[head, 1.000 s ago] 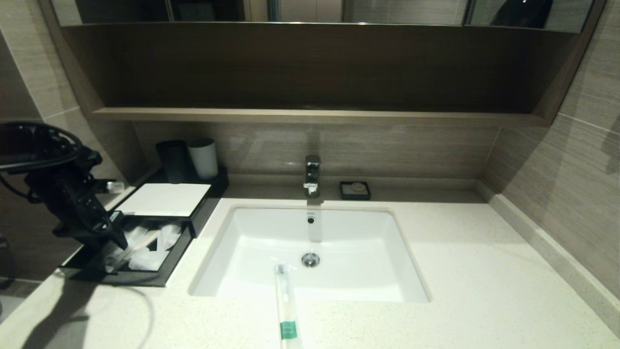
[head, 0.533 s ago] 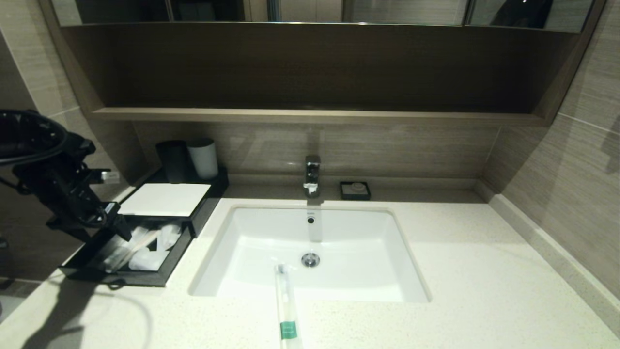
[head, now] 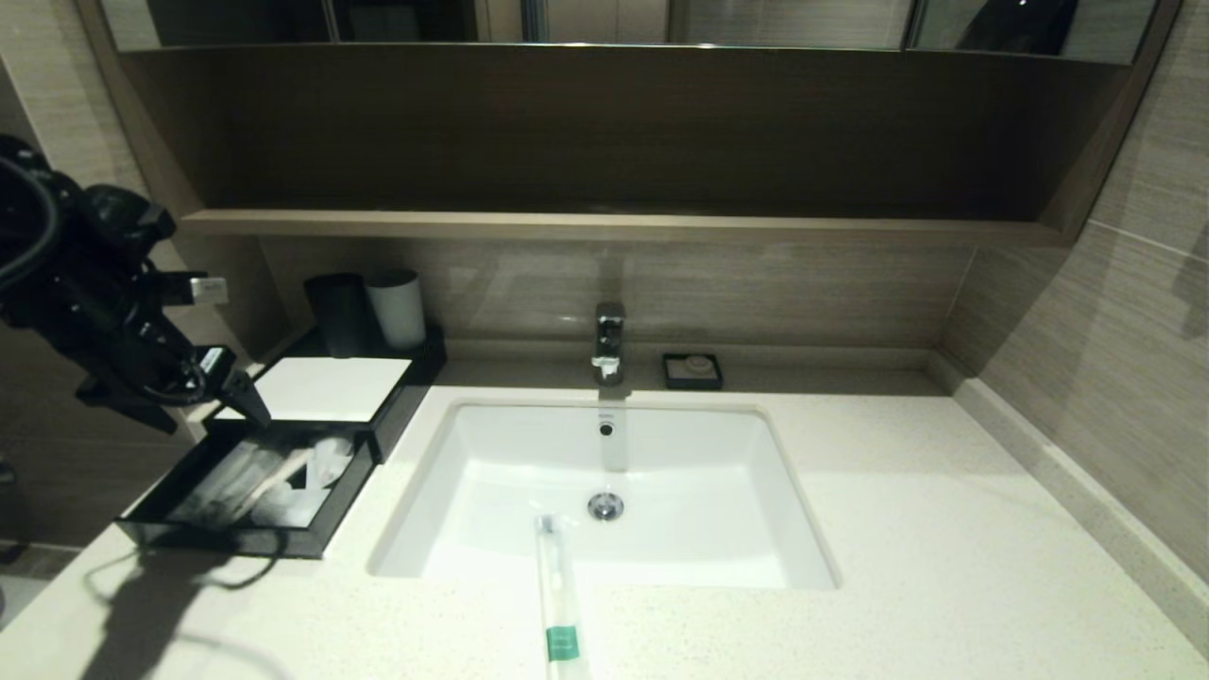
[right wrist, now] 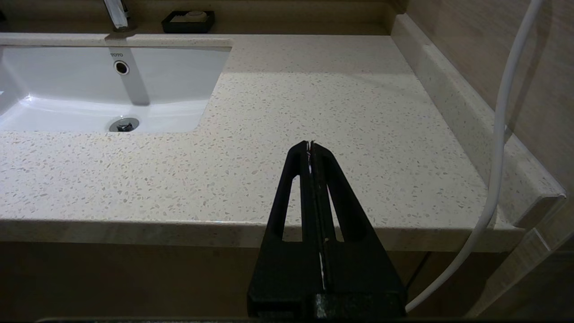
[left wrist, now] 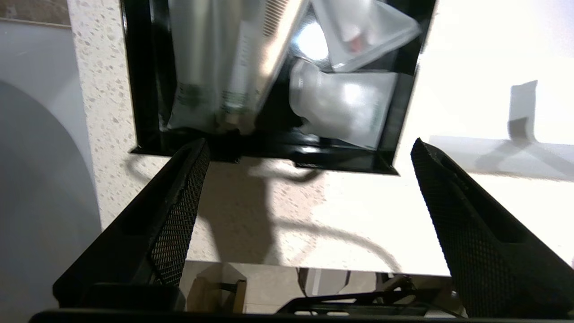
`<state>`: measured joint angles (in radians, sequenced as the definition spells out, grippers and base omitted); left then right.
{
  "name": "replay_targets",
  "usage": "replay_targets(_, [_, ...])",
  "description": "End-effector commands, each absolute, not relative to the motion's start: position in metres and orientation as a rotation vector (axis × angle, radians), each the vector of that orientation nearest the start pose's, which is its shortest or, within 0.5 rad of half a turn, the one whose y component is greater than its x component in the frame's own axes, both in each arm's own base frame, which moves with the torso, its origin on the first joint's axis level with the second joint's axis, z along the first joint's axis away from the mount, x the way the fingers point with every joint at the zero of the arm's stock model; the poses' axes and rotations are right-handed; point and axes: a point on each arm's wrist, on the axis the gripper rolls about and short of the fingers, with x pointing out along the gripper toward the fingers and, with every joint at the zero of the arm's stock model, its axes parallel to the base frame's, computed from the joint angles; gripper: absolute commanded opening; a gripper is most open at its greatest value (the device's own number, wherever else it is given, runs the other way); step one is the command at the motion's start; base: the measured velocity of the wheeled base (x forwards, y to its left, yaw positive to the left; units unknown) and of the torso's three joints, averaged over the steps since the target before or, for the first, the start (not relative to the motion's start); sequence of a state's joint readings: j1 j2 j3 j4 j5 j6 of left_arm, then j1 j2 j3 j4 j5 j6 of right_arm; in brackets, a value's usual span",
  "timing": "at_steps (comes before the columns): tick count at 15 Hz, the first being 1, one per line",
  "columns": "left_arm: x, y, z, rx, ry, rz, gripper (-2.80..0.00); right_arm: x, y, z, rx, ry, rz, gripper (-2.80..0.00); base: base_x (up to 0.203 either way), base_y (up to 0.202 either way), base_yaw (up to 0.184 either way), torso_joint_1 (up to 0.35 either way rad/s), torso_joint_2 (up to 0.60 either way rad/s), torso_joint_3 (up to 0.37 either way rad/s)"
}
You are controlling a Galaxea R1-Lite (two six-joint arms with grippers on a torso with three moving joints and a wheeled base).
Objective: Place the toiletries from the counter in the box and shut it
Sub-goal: Place the bathroom toiletry into the drawer, then pick up the bathroom toiletry
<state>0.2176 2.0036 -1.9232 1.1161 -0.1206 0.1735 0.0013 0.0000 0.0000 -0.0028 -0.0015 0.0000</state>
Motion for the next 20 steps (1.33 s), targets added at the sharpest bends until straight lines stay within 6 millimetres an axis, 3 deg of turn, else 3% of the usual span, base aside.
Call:
replay_targets(1, [0.317, 0.054, 0.262, -0.043, 1.137, -0.033, 0.00, -0.023, 0.000, 0.075, 0.000, -0.002, 0.000, -2.80, 0.000, 0.000, 0.000, 0.000, 0.00, 0.000])
replay_targets(8, [0.277, -0.022, 0.286, -0.141, 1.227, -0.156, 0.00, -0.023, 0.000, 0.075, 0.000, -0.002, 0.000, -2.80, 0.000, 0.000, 0.000, 0.000, 0.00, 0.000])
replay_targets(15, [0.262, -0.102, 0.275, -0.304, 1.401, -0.110, 0.00, -0.023, 0.000, 0.075, 0.000, -0.002, 0.000, -2.80, 0.000, 0.000, 0.000, 0.000, 0.00, 0.000])
replay_targets(20, [0.272, -0.117, 0.257, -0.365, 1.496, -0.083, 0.00, -0.023, 0.000, 0.075, 0.000, -0.002, 0.000, -2.80, 0.000, 0.000, 0.000, 0.000, 0.00, 0.000])
